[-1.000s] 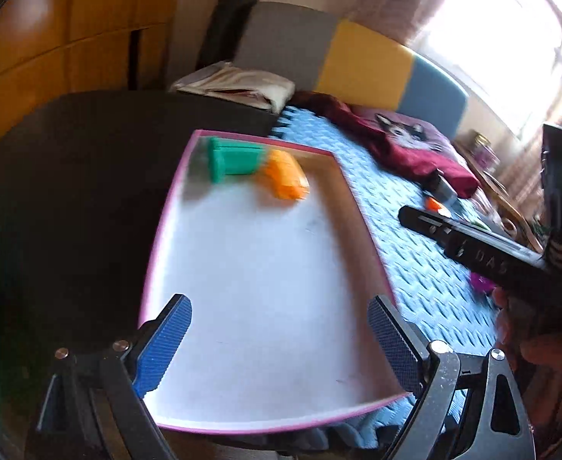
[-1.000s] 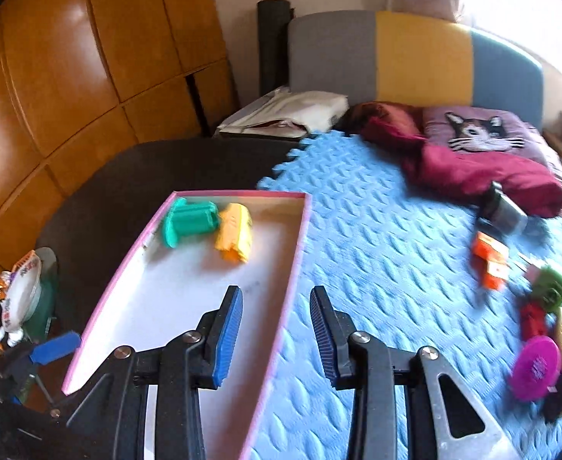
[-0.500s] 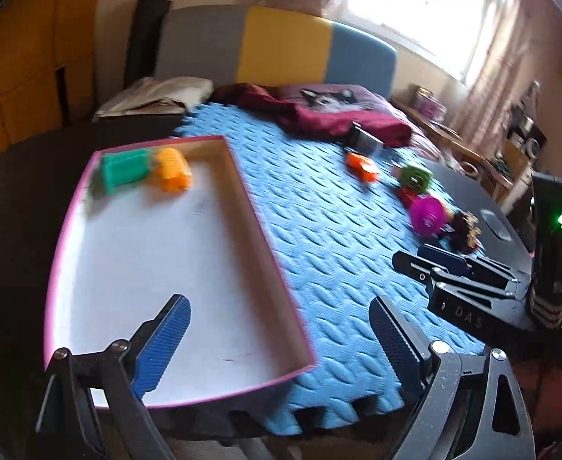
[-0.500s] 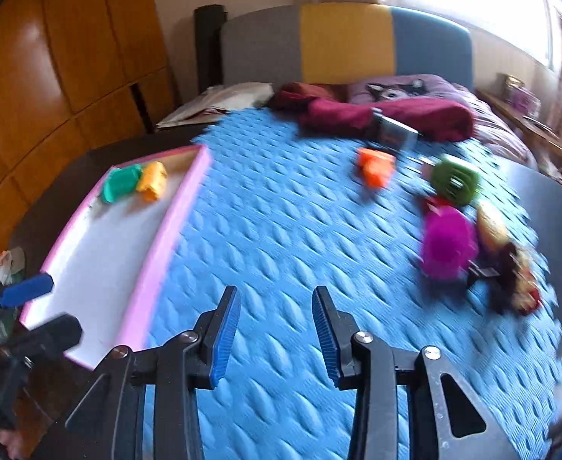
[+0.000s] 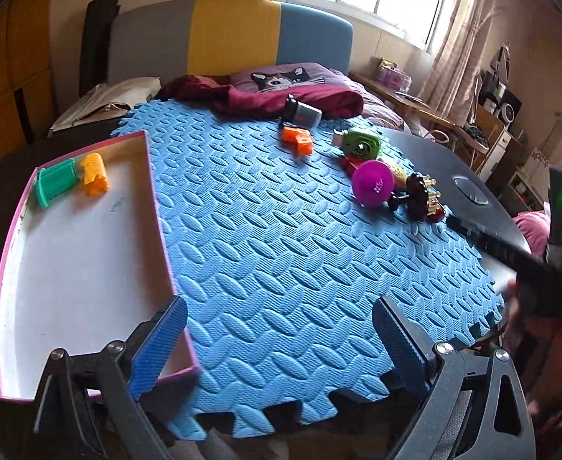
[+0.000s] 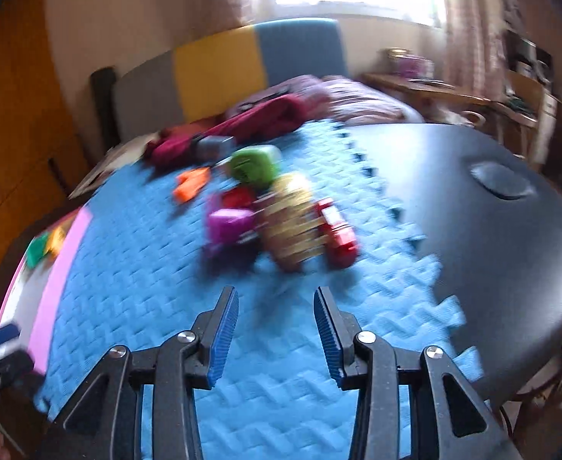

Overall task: Organize rigid objects
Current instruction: 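Move both grippers back toward the remaining toys on the mat, then grasp the red cylinder with the right gripper while the left gripper grasps the magenta suction cup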

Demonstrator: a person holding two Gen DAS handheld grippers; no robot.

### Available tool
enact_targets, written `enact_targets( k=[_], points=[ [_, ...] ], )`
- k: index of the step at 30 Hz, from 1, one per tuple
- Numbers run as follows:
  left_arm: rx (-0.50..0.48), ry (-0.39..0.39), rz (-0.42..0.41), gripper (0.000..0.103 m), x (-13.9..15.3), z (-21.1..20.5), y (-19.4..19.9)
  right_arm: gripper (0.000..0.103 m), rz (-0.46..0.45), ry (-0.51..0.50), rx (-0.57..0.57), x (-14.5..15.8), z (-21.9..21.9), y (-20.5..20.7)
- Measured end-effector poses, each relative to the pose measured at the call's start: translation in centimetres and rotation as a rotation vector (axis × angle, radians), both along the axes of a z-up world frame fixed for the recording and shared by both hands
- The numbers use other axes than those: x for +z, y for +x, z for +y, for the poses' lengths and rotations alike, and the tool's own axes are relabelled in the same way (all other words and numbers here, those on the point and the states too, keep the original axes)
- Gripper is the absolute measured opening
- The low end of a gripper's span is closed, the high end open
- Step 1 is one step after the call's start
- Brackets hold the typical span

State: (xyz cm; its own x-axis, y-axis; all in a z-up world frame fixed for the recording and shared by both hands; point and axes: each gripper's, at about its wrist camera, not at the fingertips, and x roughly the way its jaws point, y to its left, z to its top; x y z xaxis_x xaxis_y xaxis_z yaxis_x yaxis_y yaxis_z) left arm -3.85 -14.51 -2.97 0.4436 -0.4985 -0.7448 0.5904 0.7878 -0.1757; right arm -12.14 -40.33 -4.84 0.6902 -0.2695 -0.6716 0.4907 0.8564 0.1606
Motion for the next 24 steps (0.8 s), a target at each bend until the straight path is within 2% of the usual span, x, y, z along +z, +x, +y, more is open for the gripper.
enact_targets(
  k=[5, 10, 14, 22, 24],
  points=[
    [-0.007, 0.003, 0.013, 0.099, -0.2, -0.7, -0.4, 0.042, 0.024, -0.010, -0.041, 0.0, -3.8, 1.2],
    [-0.010, 0.013, 0.014, 0.099, -0.2, -1.1, -0.6, 0.042, 0.028, 0.060, -0.032, -1.1, -6.7, 3.3],
    [-0.010, 0.014, 0.022, 0.099, -0.2, -1.3, -0.6, 0.042, 0.064, 0.082, 0.007, -2.2, -7.3, 5.0],
    [-0.008, 0.018, 0.041, 0.099, -0.2, -2.1, -0.1, 0.041, 0.029, 0.149, 0.033, -2.7, -8.2, 5.6],
    [-0.006, 0.013, 0.041, 0.099, 0.0, -2.2, 0.0, 0.036, 0.030, 0.156, 0.023, -2.7, -8.5, 5.5]
  ],
)
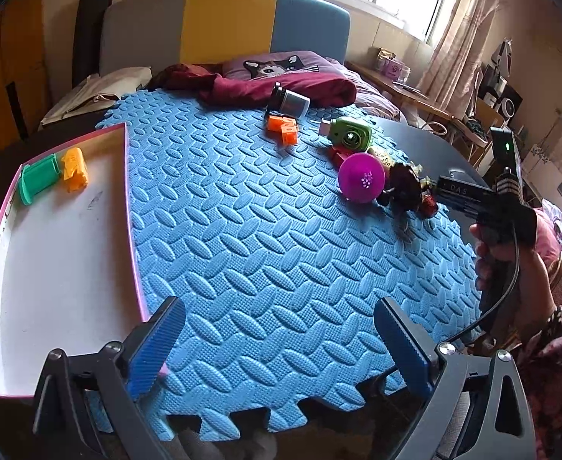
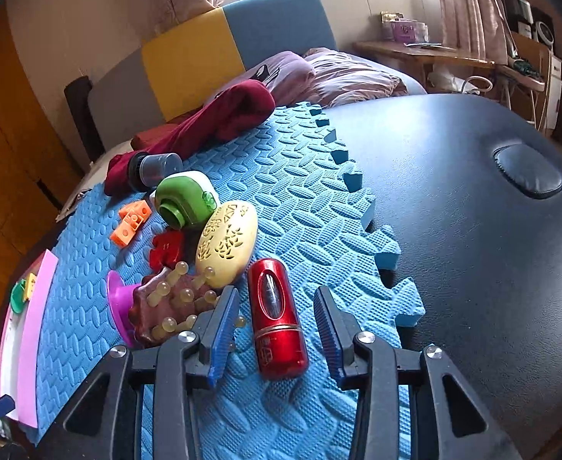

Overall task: Organize rigid objects
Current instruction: 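Grasp the red cylinder with the right gripper while the left gripper grasps the magenta suction cup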

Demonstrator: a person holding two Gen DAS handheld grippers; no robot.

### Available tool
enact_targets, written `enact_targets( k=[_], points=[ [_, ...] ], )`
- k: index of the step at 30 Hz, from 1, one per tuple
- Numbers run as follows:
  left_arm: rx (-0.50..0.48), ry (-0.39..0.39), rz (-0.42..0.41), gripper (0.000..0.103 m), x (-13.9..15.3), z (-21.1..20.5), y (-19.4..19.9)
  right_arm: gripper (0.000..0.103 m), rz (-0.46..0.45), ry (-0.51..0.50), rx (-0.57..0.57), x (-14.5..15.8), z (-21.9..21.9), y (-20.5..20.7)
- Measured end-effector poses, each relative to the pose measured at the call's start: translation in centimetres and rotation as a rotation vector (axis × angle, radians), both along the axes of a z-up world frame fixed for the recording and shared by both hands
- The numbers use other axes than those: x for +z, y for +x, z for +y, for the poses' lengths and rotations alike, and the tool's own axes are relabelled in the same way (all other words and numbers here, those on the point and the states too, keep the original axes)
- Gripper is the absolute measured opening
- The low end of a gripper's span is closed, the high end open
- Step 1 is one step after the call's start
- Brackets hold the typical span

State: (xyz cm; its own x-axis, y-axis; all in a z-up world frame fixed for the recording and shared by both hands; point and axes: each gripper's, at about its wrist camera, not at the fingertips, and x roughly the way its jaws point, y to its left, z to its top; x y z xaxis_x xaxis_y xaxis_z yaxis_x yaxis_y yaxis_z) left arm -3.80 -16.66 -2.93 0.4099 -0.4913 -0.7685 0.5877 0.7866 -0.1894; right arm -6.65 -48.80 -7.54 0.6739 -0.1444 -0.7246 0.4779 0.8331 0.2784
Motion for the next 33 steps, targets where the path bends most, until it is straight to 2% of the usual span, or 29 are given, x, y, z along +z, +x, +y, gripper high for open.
enact_targets(
  k=[4, 8, 14, 19, 23, 28, 33],
  points=[
    [0.014, -0.011, -0.012, 0.100, 0.4, 0.0, 0.5, 0.035, -0.014, 0.037, -0.006, -0.2, -0.4, -0.9],
    [0.022, -0.026, 0.024, 0.100, 0.5, -0.9, 1.5, 0.033, 0.035, -0.036, 0.034, -0.6, 0.5, 0.2],
    [-0.003, -0.026, 0.015, 0.100, 1.0, -3.1, 1.9, 0.026, 0.016, -0.022, 0.006, -1.0, 0.2, 0.7],
    [-0.030, -0.015, -0.006, 0.100, 1.3, -5.5, 2.7, 0.026, 0.012, -0.028, 0.003, -1.1, 0.6, 0.3],
    [-0.025, 0.010, -0.035, 0.100, 1.3, -7.8, 4.0, 0.026, -0.008, -0.028, -0.009, -1.2, 1.1, -0.5],
    [-0.015, 0.015, -0.016, 0.101, 1.2, -11.8, 6.9, 0.026, -0.003, -0.066, -0.024, -1.1, 1.5, -0.7],
    [-0.011, 0.084, -0.021, 0.100, 0.4, -16.5, 9.6, 0.026, -0.003, -0.084, -0.030, -1.1, 1.7, -0.8]
  ],
)
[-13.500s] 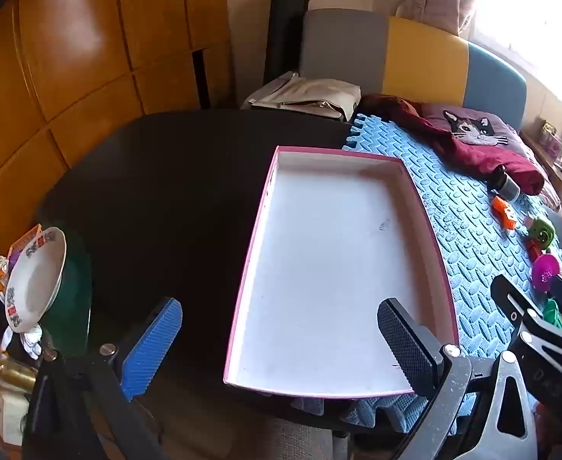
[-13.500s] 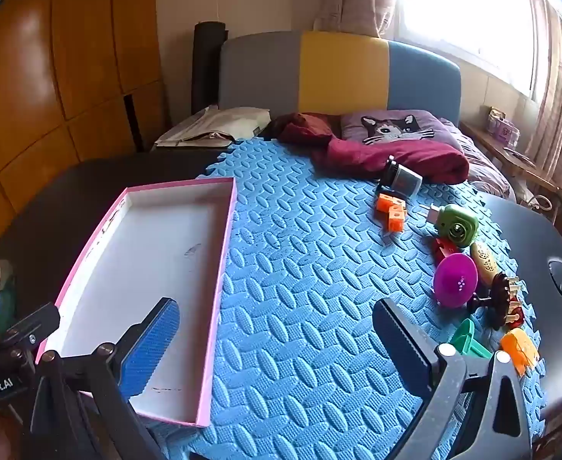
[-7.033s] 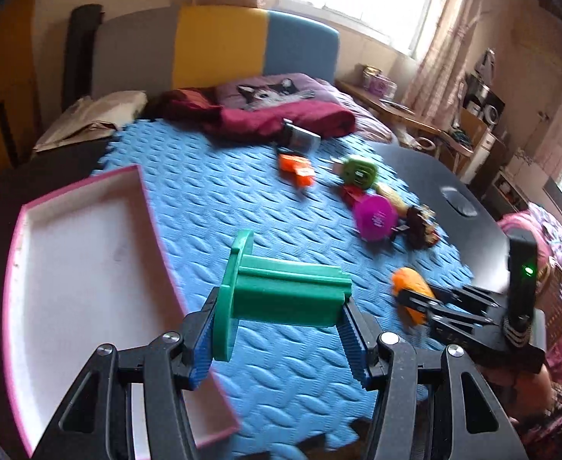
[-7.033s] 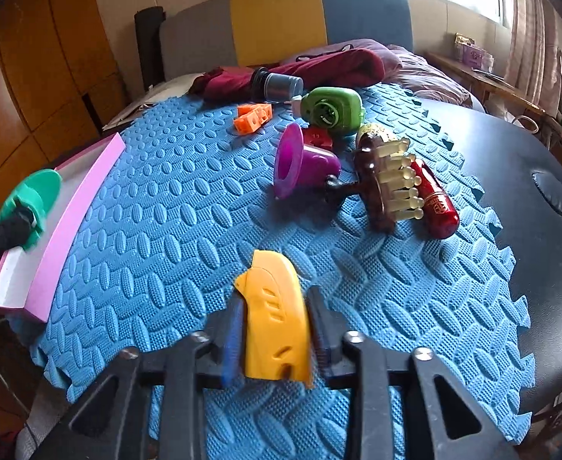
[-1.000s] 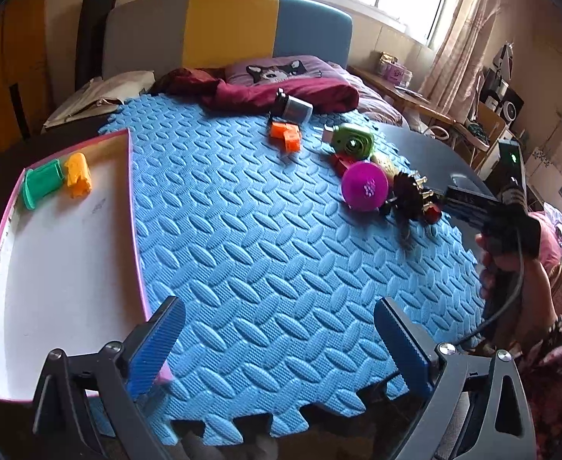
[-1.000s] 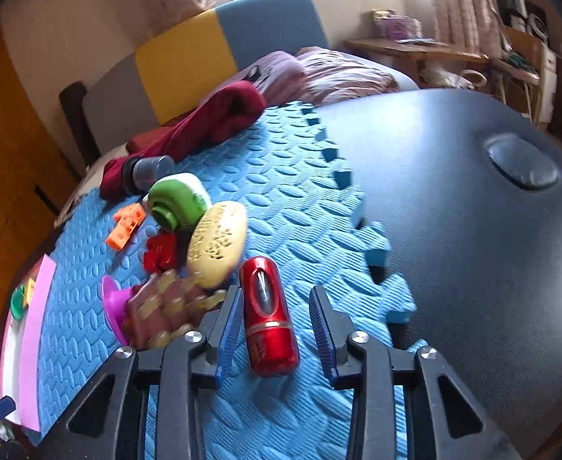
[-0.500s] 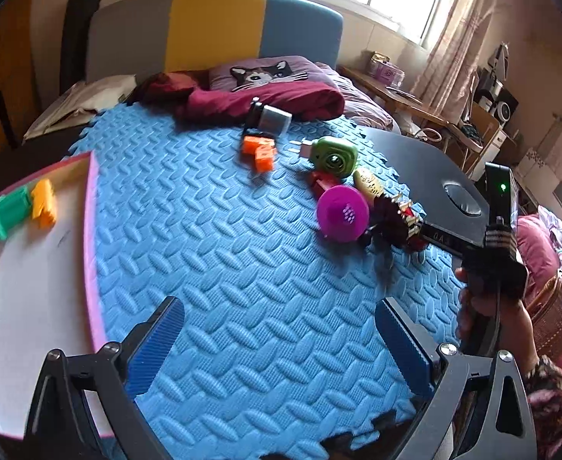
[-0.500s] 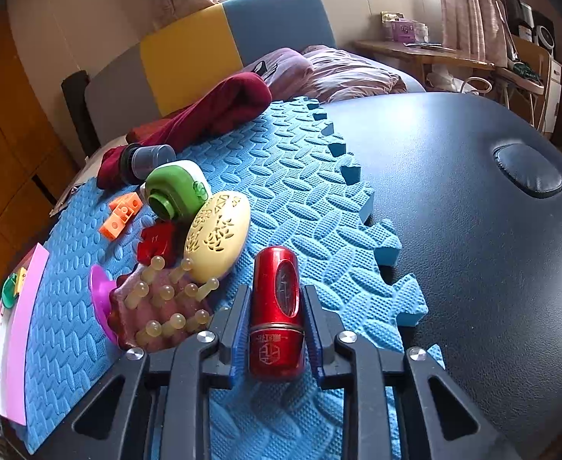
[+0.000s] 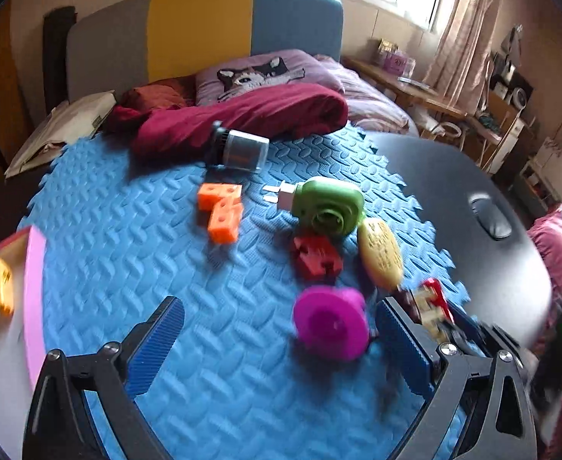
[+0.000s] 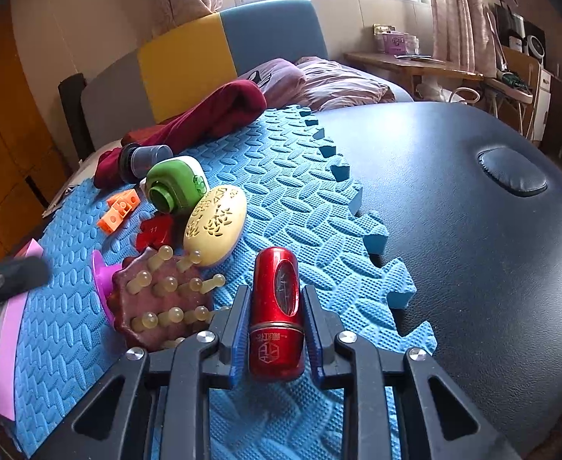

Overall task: Organize rigid objects
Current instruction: 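Grasp the red cylinder with the right gripper while the left gripper grasps the magenta suction cup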

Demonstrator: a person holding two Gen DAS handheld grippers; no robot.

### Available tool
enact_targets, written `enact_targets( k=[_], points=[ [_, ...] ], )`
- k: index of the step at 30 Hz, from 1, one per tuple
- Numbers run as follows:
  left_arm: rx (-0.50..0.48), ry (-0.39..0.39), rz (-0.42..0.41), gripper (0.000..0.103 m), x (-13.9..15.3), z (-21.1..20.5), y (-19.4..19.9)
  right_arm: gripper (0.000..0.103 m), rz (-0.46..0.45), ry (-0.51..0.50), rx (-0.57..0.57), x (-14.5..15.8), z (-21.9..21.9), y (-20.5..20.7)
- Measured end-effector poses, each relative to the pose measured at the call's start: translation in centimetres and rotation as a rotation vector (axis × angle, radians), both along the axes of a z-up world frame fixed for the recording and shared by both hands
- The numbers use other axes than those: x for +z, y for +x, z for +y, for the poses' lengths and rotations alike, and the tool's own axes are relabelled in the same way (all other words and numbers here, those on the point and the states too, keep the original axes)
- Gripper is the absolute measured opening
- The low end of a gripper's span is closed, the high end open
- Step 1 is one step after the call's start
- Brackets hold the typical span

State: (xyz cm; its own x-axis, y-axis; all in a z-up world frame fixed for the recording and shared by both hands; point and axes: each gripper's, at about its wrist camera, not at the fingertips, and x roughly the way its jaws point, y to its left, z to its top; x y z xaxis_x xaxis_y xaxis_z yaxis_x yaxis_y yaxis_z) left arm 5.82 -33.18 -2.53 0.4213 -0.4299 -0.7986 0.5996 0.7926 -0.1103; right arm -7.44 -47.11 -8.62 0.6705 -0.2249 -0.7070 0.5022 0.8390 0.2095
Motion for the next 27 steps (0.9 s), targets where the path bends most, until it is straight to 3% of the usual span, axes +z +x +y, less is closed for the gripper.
enact_targets(
  k=[4, 8, 13, 21, 24, 27],
  points=[
    [-0.005, 0.088, 0.000, 0.100, -1.5, -2.3, 1.1, 0.026, -0.005, -0.002, -0.004, 0.0, -0.1, -0.1],
    [0.012, 0.115, -0.010, 0.090, -2.0, -1.4, 1.9, 0.026, -0.010, -0.002, -0.008, -0.1, -0.1, -0.2],
    [0.066, 0.048, 0.023, 0.085, -1.7, 2.3, 2.4, 0.026, -0.014, 0.000, -0.012, -0.1, -0.2, -0.3],
    [0.187, 0.056, 0.062, 0.083, -3.4, 6.9, 4.3, 0.026, -0.012, -0.004, -0.013, -0.1, -0.2, -0.4],
    [0.216, -0.012, 0.059, 0.084, -3.3, 8.6, 3.5, 0.026, -0.016, 0.001, -0.015, -0.1, -0.2, -0.4],
    [0.179, -0.098, 0.035, 0.088, -2.9, 9.2, 1.5, 0.026, -0.019, 0.003, -0.017, -0.1, -0.2, -0.4]
  ],
)
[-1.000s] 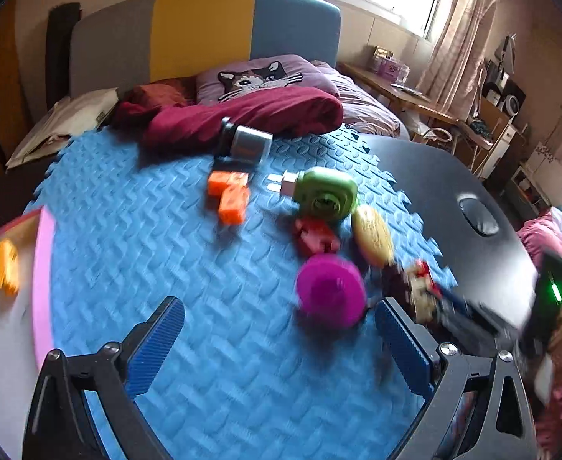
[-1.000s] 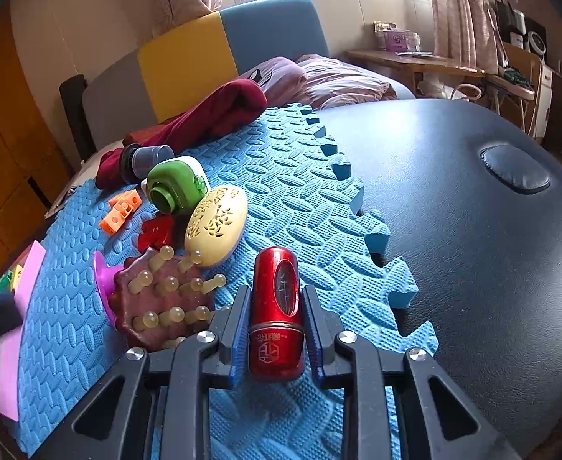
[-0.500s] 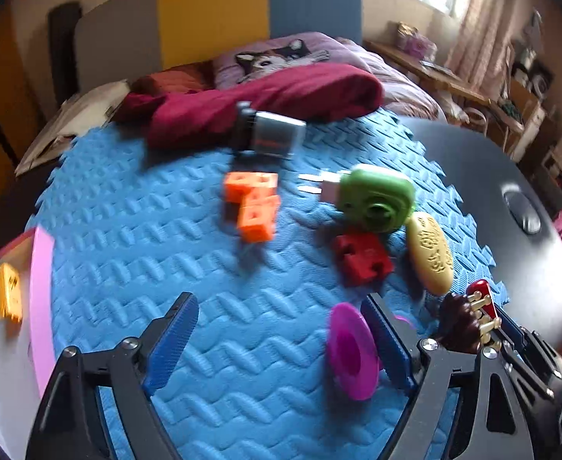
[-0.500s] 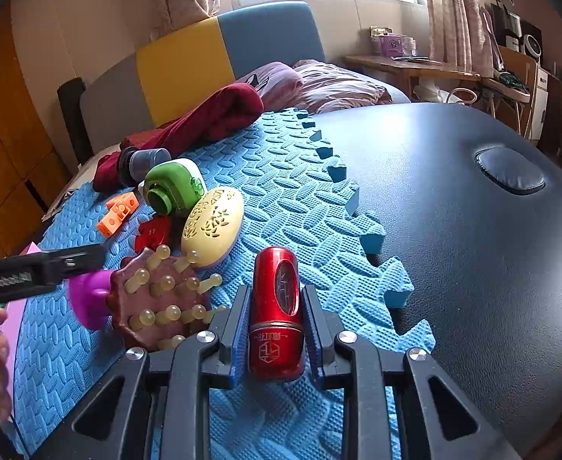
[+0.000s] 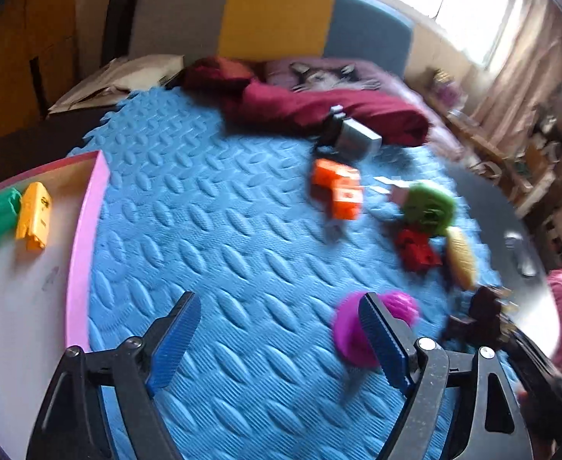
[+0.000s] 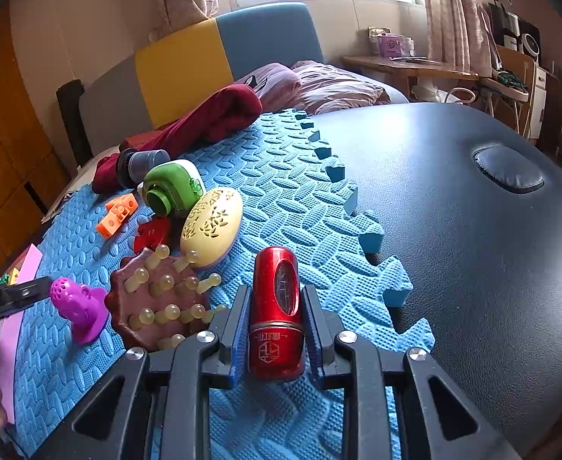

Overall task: Organize rigid objects
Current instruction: 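Grasp the red cylinder with the right gripper while the left gripper grasps the magenta suction cup, then carry the magenta suction cup into the tray and release it with the left gripper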

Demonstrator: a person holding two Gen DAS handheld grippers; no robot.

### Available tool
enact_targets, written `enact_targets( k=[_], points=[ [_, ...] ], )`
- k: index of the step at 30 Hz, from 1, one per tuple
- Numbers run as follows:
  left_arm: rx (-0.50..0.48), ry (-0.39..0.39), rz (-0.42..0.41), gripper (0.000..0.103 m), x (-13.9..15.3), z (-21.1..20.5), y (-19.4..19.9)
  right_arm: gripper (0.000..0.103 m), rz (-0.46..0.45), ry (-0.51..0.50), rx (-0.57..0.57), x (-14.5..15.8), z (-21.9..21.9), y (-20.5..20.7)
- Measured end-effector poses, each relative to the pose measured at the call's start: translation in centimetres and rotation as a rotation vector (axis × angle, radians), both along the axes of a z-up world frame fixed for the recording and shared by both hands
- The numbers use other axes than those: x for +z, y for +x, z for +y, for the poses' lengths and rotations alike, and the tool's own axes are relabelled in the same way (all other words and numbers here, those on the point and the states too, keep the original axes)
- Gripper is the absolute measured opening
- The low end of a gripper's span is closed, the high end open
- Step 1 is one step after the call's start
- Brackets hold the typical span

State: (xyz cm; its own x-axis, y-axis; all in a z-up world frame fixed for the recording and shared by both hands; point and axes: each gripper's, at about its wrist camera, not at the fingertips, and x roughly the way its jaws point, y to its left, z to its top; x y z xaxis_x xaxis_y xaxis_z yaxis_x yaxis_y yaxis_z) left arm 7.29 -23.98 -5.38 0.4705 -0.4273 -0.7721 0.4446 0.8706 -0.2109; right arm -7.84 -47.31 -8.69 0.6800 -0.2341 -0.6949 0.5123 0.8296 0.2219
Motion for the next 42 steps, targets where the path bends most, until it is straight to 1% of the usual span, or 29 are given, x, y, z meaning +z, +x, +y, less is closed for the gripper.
enact_targets(
  k=[2, 5, 7, 8, 10, 12, 13, 14, 15, 17, 18, 20, 23, 25, 30, 35, 40, 42],
  points=[
    [-0.049, 0.011, -0.041, 0.095, 0.1, -0.9, -1.4, 0.026, 0.000, -0.002, -0.001, 0.0, 0.1, 0.0],
    [-0.144, 0.067, -0.089, 0.095, 0.3, -3.3, -2.7, 0.026, -0.003, -0.006, -0.007, 0.0, 0.2, -0.1],
    [-0.178, 0.095, -0.133, 0.095, 0.3, -4.4, -3.3, 0.026, -0.011, -0.001, -0.014, 0.0, 0.2, -0.4],
    [-0.196, 0.107, -0.169, 0.095, 0.4, -5.1, -3.6, 0.026, -0.017, 0.005, -0.020, 0.0, 0.2, -0.5],
    [-0.213, 0.132, -0.212, 0.093, 0.4, -5.9, -3.6, 0.026, -0.054, 0.034, -0.038, -0.5, 0.6, -1.3],
    [-0.245, 0.156, -0.224, 0.080, 0.2, -6.7, -3.2, 0.026, -0.076, -0.030, -0.021, -0.4, 2.1, -2.0],
    [-0.256, 0.169, -0.218, 0.068, -0.1, -7.0, -2.9, 0.026, -0.082, -0.069, -0.015, -0.1, 2.7, -2.1],
    [-0.257, 0.177, -0.208, 0.059, -0.3, -7.1, -2.6, 0.026, -0.086, -0.108, -0.007, 0.3, 3.4, -2.0],
    [-0.255, 0.177, -0.194, 0.057, -0.6, -7.1, -2.3, 0.026, -0.084, -0.136, 0.009, 0.4, 3.9, -1.9],
    [-0.251, 0.164, -0.180, 0.048, -0.7, -6.8, -2.0, 0.026, -0.071, -0.143, 0.017, 0.4, 4.1, -1.7],
    [-0.248, 0.162, -0.179, 0.045, -0.7, -6.6, -1.9, 0.026, -0.064, -0.134, 0.014, 0.3, 3.9, -1.6],
    [-0.254, 0.165, -0.184, 0.032, -0.7, -6.4, -2.0, 0.026, -0.058, -0.103, 0.007, 0.1, 3.4, -1.5],
    [-0.254, 0.138, -0.180, 0.032, -0.4, -5.7, -2.2, 0.026, -0.087, -0.046, -0.005, -0.2, 2.6, -1.9],
    [-0.246, 0.113, -0.173, 0.032, -0.1, -5.0, -2.4, 0.026, -0.114, -0.029, -0.013, -0.2, 2.3, -2.3],
    [-0.230, 0.072, -0.166, 0.032, 0.5, -3.4, -2.7, 0.025, -0.144, -0.037, -0.019, 0.1, 2.6, -2.6],
    [-0.199, 0.006, -0.149, 0.032, 1.8, -1.1, -2.9, 0.026, -0.164, -0.031, -0.033, 0.3, 2.4, -3.0],
    [-0.186, -0.038, -0.151, 0.032, 3.4, 1.5, -3.7, 0.025, -0.154, -0.039, -0.031, 0.5, 2.6, -2.9],
    [-0.176, -0.042, -0.162, 0.032, 4.0, 2.6, -3.9, 0.025, -0.150, -0.047, -0.035, 0.7, 2.7, -3.1]
  ],
)
